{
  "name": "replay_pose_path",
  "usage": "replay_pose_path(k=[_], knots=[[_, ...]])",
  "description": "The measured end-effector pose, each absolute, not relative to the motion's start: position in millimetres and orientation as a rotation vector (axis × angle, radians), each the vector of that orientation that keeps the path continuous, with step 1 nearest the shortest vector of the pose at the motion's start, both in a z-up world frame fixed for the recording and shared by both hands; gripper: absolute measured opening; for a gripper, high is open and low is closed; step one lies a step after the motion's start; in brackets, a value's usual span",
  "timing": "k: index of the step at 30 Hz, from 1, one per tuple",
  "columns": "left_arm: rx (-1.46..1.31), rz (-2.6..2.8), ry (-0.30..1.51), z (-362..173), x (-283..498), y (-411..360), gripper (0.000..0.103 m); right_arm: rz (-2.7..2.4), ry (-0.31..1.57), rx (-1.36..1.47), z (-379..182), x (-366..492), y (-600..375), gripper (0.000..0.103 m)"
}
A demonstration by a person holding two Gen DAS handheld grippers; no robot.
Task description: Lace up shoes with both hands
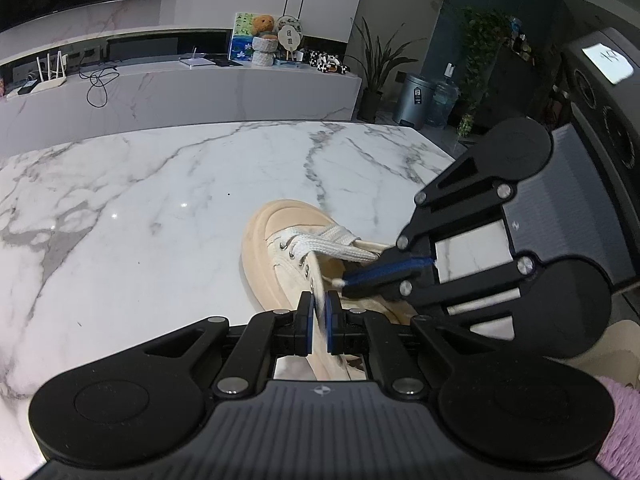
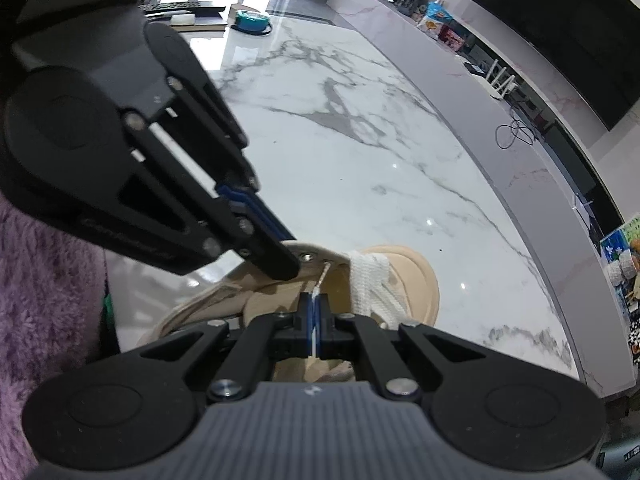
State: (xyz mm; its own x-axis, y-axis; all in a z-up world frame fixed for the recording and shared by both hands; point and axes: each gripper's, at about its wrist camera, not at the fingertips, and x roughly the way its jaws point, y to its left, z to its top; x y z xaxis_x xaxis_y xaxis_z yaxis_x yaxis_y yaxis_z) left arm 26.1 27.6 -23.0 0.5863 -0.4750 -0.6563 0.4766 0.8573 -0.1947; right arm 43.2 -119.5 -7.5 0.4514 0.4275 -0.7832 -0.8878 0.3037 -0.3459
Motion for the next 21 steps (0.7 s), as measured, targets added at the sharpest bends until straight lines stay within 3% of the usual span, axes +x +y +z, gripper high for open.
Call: replay_pose_path(k=[12, 21], knots=[[0.135, -0.641, 0.736, -2.1, 19.8, 31.8, 0.004, 0.914, 0.605, -0.817, -6.7, 51.3, -116.6, 0.001], [0.413, -0.691, 0.709, -7.9, 31.6, 17.4, 0.005, 0.903, 0.592, -0.753, -10.3, 54.1, -114.8, 0.002]])
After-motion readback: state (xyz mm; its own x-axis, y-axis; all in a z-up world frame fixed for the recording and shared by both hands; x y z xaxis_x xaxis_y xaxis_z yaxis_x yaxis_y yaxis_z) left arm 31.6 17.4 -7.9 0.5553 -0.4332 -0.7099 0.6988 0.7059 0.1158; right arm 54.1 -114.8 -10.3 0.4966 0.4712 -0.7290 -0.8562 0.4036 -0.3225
